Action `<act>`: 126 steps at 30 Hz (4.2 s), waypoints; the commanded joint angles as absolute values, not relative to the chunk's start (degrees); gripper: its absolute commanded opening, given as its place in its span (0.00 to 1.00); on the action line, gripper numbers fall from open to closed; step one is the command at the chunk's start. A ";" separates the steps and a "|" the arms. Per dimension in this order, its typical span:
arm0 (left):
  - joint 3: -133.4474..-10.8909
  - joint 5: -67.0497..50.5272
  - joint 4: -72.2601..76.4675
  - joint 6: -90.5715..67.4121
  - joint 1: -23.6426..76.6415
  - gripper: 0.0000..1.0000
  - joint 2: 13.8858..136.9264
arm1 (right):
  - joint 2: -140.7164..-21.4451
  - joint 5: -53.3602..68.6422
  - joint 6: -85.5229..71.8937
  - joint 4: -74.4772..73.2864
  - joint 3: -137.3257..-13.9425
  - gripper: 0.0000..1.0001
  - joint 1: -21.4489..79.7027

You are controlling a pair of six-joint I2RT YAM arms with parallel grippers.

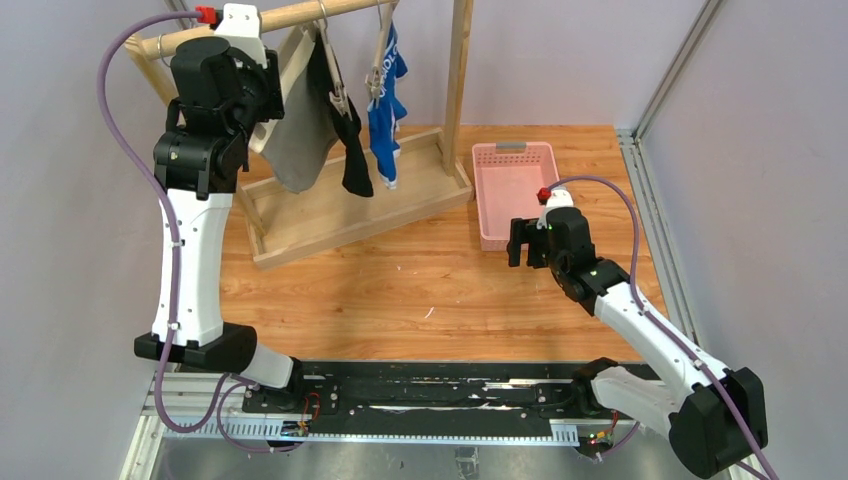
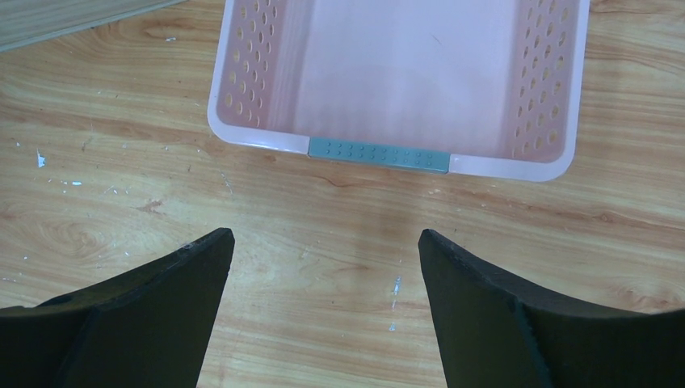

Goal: Remove the underwear clipped to the hanger

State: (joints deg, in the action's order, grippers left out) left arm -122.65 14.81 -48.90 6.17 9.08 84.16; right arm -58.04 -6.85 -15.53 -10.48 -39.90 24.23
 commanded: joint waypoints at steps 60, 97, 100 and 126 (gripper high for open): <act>-122.53 16.52 -44.59 6.47 8.44 0.10 84.81 | -60.87 -7.03 -16.53 -10.04 -39.45 0.87 28.94; -114.29 10.19 -39.85 8.93 8.48 0.00 75.90 | -64.24 -6.34 -15.99 -7.70 -38.97 0.87 29.18; -110.08 10.15 -39.25 9.22 8.44 0.00 73.30 | -64.50 -6.24 -15.77 -7.47 -39.18 0.87 29.16; -69.38 -18.23 -52.87 10.38 8.70 0.00 48.62 | -69.90 -0.40 -13.22 -4.40 -46.25 0.87 29.17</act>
State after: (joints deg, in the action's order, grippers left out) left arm -70.59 -6.87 -52.69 7.70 8.80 51.66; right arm -69.41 -1.89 -14.81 -6.20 -43.00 28.16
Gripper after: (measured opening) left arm 0.075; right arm 0.869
